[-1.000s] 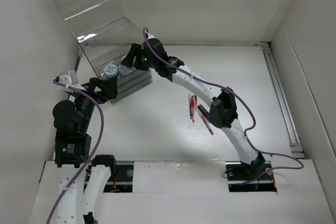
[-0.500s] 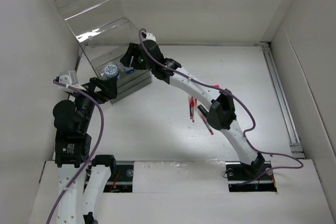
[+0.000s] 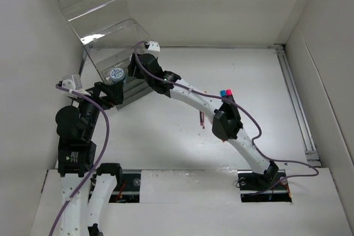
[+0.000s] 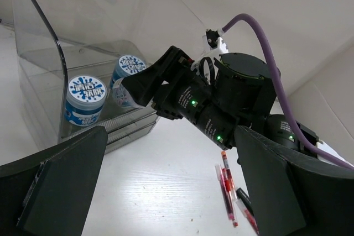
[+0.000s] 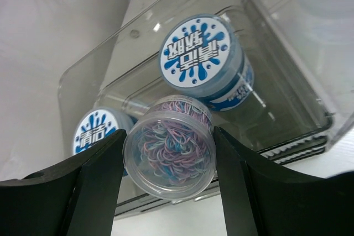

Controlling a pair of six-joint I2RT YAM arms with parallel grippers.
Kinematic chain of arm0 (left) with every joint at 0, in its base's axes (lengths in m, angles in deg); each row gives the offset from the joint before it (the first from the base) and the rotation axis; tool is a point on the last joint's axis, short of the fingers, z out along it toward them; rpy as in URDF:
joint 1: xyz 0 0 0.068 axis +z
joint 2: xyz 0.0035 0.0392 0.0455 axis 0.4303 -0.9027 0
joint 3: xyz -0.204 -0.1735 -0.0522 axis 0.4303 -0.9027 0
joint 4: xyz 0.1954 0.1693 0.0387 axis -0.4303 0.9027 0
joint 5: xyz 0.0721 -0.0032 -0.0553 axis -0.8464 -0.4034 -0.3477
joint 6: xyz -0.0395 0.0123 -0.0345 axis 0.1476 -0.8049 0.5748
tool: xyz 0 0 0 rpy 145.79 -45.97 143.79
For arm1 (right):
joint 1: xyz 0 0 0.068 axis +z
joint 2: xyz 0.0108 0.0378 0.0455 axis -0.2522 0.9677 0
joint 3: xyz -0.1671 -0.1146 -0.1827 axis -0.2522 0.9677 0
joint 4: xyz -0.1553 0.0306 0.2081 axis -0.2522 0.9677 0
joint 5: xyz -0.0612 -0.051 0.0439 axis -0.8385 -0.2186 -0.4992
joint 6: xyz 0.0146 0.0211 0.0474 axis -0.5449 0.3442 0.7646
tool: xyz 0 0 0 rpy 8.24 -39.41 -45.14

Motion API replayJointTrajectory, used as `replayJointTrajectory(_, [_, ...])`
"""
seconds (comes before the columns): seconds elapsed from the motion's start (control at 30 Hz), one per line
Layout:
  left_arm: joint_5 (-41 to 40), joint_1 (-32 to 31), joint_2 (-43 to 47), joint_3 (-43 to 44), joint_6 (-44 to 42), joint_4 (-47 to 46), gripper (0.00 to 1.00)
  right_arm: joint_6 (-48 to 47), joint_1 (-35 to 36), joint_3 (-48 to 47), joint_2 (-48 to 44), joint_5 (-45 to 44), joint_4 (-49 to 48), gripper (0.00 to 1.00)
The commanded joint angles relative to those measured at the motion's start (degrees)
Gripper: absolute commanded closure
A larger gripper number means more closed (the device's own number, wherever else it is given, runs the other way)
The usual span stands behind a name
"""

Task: Sort the stationery into containers
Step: Place the stationery in the storage box.

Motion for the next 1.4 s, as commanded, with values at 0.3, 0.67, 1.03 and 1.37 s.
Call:
replayJointTrajectory(0.3, [-1.14, -0.06, 0.8, 1.63, -0.86, -0.86, 0.0, -3.31, 1.26, -0.38, 1.18, -8.07, -4.04, 0.19])
replayJointTrajectory(0.67, [-4.66, -0.06, 0.8, 2.24, -0.33, -0.34, 0.0, -1.56, 2.4, 7.44, -12.52, 1.14, -7.81, 0.05])
replayJointTrajectory(1.03, [-1.77, -0.06, -2.46, 4.0, 6.34, -6.83, 0.15, 4.07, 3.46, 41.96, -44.68, 4.77, -13.27, 0.96])
replayJointTrajectory(1.37, [-7.29, -0.06, -16.23, 15.59, 14.25, -11.93, 0.78, 10.32, 4.6, 75.19, -69.65, 2.21, -13.27, 1.0])
